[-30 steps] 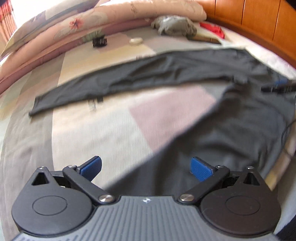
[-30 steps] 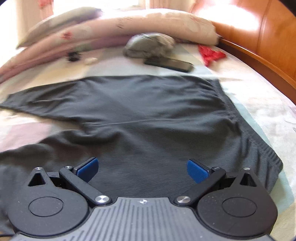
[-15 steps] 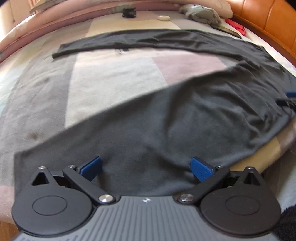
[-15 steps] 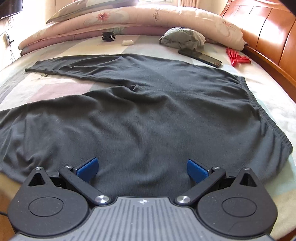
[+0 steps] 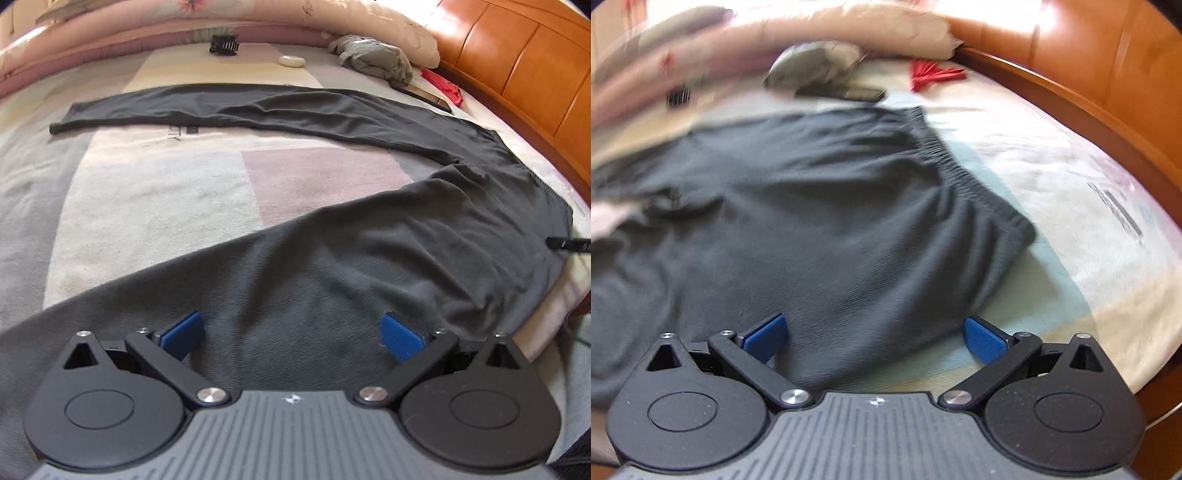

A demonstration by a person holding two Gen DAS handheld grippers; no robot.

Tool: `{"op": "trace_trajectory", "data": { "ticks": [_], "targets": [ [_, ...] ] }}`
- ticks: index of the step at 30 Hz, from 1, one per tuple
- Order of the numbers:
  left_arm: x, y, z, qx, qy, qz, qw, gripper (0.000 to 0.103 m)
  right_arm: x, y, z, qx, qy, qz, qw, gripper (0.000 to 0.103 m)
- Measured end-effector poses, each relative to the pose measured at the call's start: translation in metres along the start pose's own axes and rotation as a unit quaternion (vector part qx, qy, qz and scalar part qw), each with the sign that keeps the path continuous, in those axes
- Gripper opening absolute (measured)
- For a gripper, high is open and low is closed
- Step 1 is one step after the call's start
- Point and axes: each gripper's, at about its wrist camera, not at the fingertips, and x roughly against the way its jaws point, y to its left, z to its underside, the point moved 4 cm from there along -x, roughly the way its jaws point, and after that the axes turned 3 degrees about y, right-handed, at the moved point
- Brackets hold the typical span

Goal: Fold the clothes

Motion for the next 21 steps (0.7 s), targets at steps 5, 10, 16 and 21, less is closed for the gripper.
{"op": "trace_trajectory", "data": {
  "ticks": [5,10,16,21],
  "targets": [
    [0.004,-0.005,-0.021,-0.013,-0.013,-0.013,0.9997,0.102,0.011,-0.009,-0.016,-0.024,-0.025,-0.005,0.999,0.103],
    [0.0,-0.028,-0.05,-0.03,-0.032,0.017,0.9989,0.102,0.01,0.007,-0.032,0.001,-0.047,-0.042,0.998,0.103],
    [-0.009,-0.054,-0.057,-0.055,-0.027,0.028,0.9977,0.102,-0.017,0.016,-0.019,0.027,-0.019,-0.037,0.999,0.103],
    [-0.017,-0.056,-0.051,-0.041,-0.002,0.018,0.999,0.102,-0.015,0.014,-0.014,0.041,-0.023,-0.033,0.998,0.103]
  ]
}}
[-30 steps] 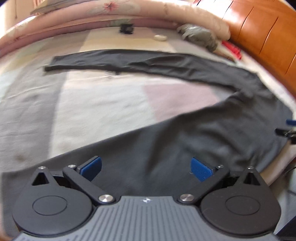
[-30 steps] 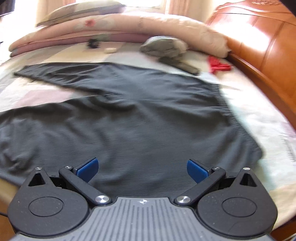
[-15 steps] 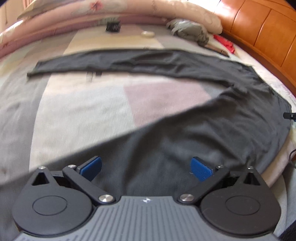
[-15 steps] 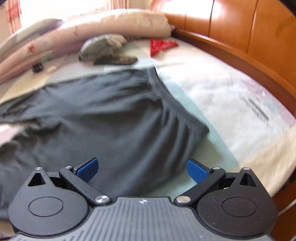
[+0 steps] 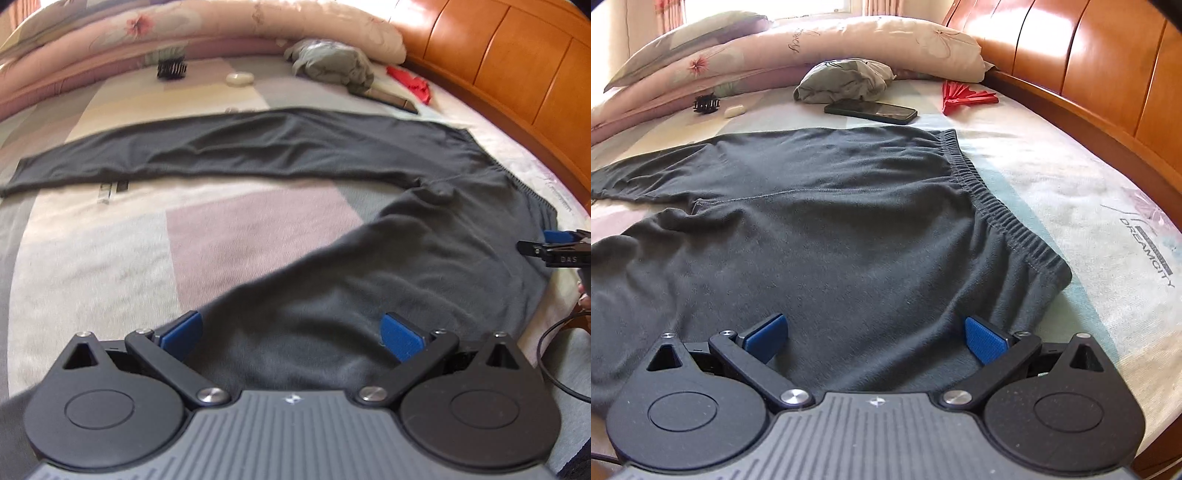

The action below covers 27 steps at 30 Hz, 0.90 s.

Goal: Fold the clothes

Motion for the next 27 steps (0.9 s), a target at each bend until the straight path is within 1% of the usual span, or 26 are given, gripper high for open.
{"op": "trace_trajectory", "data": {
  "ticks": [3,5,9,11,13,15,17,20,24,27],
  "targets": [
    [0.0,-0.008,-0.013,-0.002,-0.002,0.005,1.0,0.102,0.0,-0.001,0.001,0.002,0.004,0.001,1.0,0.103],
    [0.0,-0.017,-0.026,-0.01,-0.007,0.014,0.9998,0.102,0.0,-0.001,-0.006,0.001,-0.004,-0.003,1.0,0.103],
    [-0.006,-0.044,-0.06,-0.037,-0.011,0.033,0.9987,0.102,0.0,0.001,-0.02,-0.002,-0.02,-0.01,1.0,0.103],
    [-0.011,-0.062,-0.078,-0.044,-0.006,0.039,0.9982,0.102,0.0,0.002,-0.026,-0.003,-0.027,-0.013,1.0,0.103],
    [-0.018,-0.081,-0.097,-0.058,0.004,0.053,0.9969,0.102,-0.011,0.001,-0.022,-0.013,-0.01,-0.009,1.0,0.103],
    [-0.024,-0.1,-0.117,-0.079,0.009,0.063,0.9948,0.102,-0.015,0.002,-0.013,-0.01,-0.016,-0.002,1.0,0.103],
    [-0.031,-0.122,-0.138,-0.102,0.012,0.069,0.9924,0.102,-0.014,0.008,-0.005,0.008,-0.033,0.009,0.999,0.103],
    [-0.048,-0.157,-0.17,-0.132,0.011,0.084,0.9877,0.102,-0.013,0.007,-0.001,0.008,-0.045,0.009,0.999,0.103],
    [-0.084,-0.202,-0.201,-0.148,0.021,0.114,0.9822,0.102,-0.012,0.004,0.0,0.009,-0.051,-0.001,0.999,0.103],
    [-0.119,-0.226,-0.217,-0.134,0.036,0.138,0.9807,0.102,-0.011,0.004,0.001,0.011,-0.056,-0.006,0.998,0.103]
  ]
}}
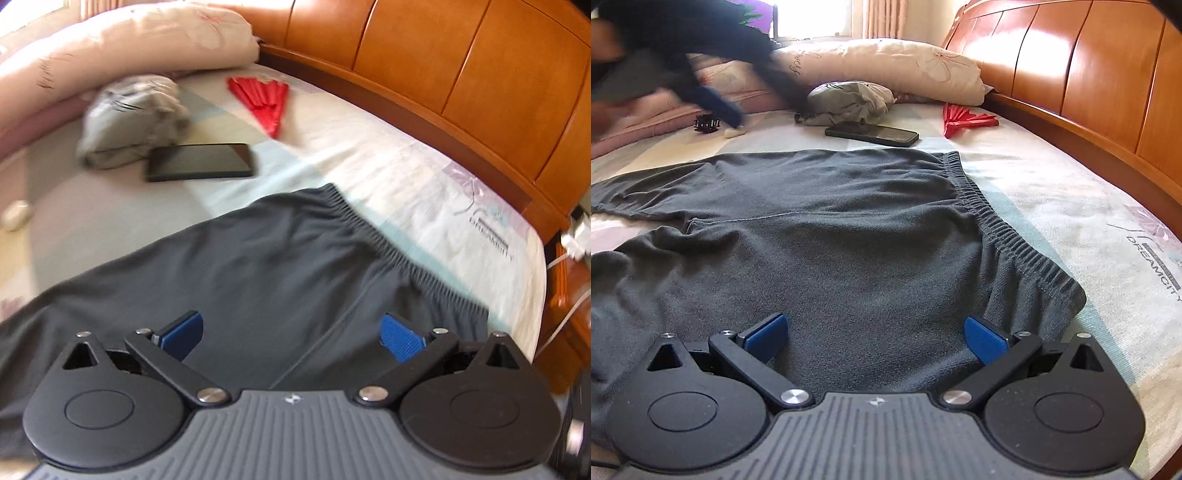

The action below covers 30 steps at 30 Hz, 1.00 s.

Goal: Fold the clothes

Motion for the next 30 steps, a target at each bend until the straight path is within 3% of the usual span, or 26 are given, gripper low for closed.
{"op": "trace_trajectory", "data": {
  "ticks": [4,7,15,19,23,26,30],
  "targets": [
    [-0.047,0.005,-0.019,0.049,0.012,0.016,0.9986,0.102,0.001,-0.001,0.002,0.002,-0.005,-0.006,1.0,0.103],
    [-0.072,0.015,-0.024,0.066,0.02,0.004,0.9976,0.102,0.002,-0.001,0.002,0.004,-0.007,-0.008,1.0,0.103],
    [-0.101,0.042,-0.041,0.122,0.017,0.012,0.9923,0.102,0.003,0.0,0.004,0.001,-0.015,-0.006,1.0,0.103],
    [-0.109,0.047,-0.054,0.128,0.011,-0.011,0.9916,0.102,0.003,0.001,0.004,0.002,-0.014,0.001,1.0,0.103],
    [-0.098,0.046,-0.051,0.141,0.014,0.01,0.9899,0.102,0.003,0.002,0.003,0.003,-0.009,0.005,1.0,0.103],
    [-0.083,0.047,-0.038,0.123,0.023,0.025,0.9918,0.102,0.002,0.003,0.002,0.003,-0.004,0.008,1.0,0.103],
    [-0.081,0.052,-0.027,0.105,0.017,0.015,0.9942,0.102,0.002,0.003,0.0,0.004,0.003,0.01,1.0,0.103]
  ]
}}
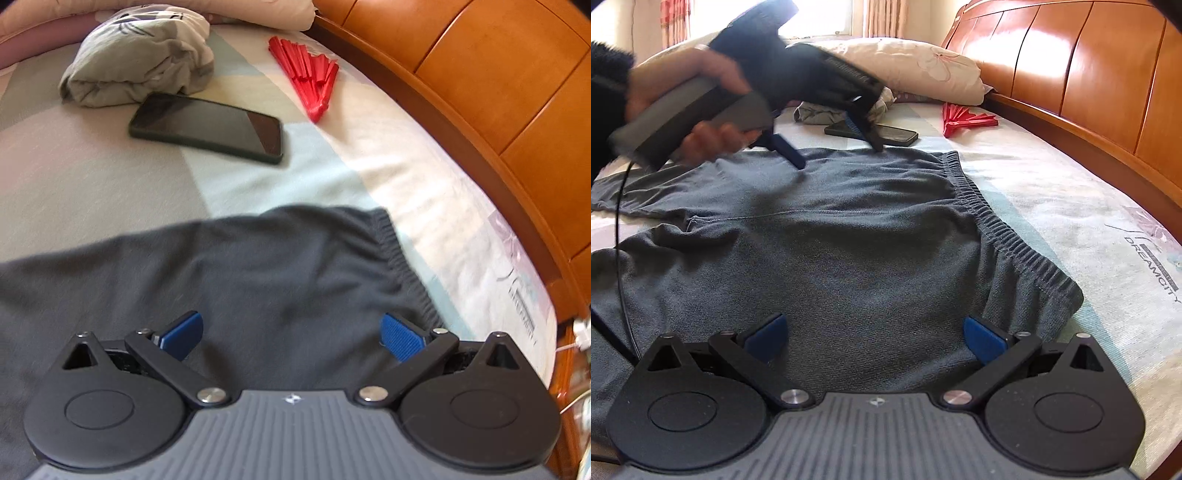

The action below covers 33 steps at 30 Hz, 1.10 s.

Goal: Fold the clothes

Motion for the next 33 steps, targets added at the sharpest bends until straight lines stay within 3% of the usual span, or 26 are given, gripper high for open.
{"op": "trace_trajectory", "data": {
  "ticks": [8,15,23,26,29,33],
  "targets": [
    [-0.016,0.005,-0.006,-0.043,-0.031,-0.041,0.9977,0.102,-0.001,0.0,-0.004,0.013,0.017,-0.004,1.0,0.103],
    [0.036,0.011,0.018,-0.093,-0.044,-0.032,0.9942,0.102,0.004,-0.017,-0.02,0.014,0.047,-0.058,0.997,0.103],
    [0.097,0.017,0.045,-0.149,-0.059,-0.019,0.9868,0.102,0.02,-0.063,-0.071,-0.026,0.029,-0.108,0.993,0.103],
    [0.111,0.025,0.057,-0.165,-0.061,-0.04,0.9836,0.102,0.016,-0.079,-0.087,-0.047,0.032,-0.116,0.992,0.103],
    [0.11,0.028,0.063,-0.178,-0.056,-0.048,0.9812,0.102,0.004,-0.082,-0.095,-0.075,0.046,-0.138,0.987,0.103],
    [0.082,0.035,0.057,-0.154,-0.035,-0.037,0.9867,0.102,-0.01,-0.07,-0.096,-0.102,0.067,-0.168,0.978,0.103]
  ]
}}
